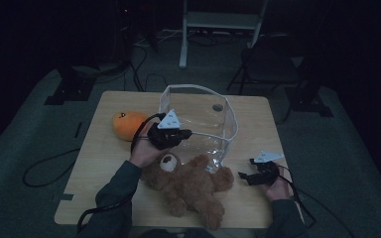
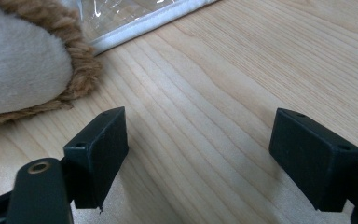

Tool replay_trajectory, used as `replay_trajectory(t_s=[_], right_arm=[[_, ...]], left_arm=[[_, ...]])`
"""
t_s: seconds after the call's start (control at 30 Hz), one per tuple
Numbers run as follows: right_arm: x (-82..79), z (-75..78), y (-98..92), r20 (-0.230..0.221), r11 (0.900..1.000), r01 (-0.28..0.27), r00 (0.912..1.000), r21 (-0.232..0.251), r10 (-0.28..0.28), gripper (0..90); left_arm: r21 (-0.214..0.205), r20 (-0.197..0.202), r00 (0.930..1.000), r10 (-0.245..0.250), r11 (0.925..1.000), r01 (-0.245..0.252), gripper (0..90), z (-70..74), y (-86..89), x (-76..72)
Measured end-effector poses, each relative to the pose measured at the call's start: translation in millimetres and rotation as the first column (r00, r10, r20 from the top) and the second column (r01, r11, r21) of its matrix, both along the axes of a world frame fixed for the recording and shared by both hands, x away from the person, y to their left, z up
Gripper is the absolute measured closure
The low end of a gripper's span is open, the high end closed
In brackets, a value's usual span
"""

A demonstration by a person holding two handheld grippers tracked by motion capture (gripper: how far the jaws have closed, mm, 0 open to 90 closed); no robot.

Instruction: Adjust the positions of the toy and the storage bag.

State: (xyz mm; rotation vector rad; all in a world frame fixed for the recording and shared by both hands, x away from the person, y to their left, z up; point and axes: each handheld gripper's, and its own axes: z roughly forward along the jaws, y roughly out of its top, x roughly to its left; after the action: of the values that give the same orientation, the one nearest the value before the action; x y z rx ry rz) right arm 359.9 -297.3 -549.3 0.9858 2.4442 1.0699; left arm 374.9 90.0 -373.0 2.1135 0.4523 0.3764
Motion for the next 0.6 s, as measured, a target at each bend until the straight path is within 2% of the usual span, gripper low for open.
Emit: replay_trajectory(t_s=[0.13, 0.23, 0.43, 0.6], right_arm=[[-0.1, 0.0, 0.1, 0.0, 1.0, 0.001, 1.0, 0.001, -0.001, 18.6], [-0.1, 0.0, 0.1, -0.001, 1.0, 0.001, 1.0, 0.001, -0.001, 18.6], [-0.2, 0.0, 0.2, -0.001, 1.0, 0.002, 1.0, 0.001, -0.002, 18.6], [-0.2, -0.1, 0.2, 0.0, 1.0, 0.002, 1.0, 0.001, -0.002, 18.6]], left_arm=[[-0.041, 0.009, 0.9998, 0.02, 0.9989, -0.02, 66.6, 3.9, 7.7, -6.6], [-0.057, 0.031, 0.9988, 0.037, 0.9977, -0.035, 59.5, 6.7, 13.4, -16.0], [-0.097, 0.045, 0.9958, 0.08, 0.9925, -0.075, 54.0, 8.1, 29.0, -33.8], [-0.079, 0.043, 0.9952, 0.088, 0.9933, -0.085, 52.4, -0.2, 37.0, -48.1]])
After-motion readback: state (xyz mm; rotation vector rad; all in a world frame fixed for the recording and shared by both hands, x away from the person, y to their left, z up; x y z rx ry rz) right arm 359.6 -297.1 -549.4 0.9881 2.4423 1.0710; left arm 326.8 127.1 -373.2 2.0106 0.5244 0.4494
